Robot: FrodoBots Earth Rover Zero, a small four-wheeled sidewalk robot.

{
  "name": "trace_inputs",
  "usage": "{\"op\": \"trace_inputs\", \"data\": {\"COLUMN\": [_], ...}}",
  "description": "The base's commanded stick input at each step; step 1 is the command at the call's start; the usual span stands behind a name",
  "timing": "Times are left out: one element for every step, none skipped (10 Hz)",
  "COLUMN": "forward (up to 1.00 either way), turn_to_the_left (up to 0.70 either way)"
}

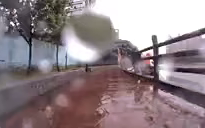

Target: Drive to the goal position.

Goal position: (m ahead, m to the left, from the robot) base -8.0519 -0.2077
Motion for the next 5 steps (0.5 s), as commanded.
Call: {"op": "trace_inputs", "data": {"forward": [0.98,0.81,0.52,0.16,0.00], "turn_to_the_left": [0.00,0.00,0.00,0.00,0.00]}}
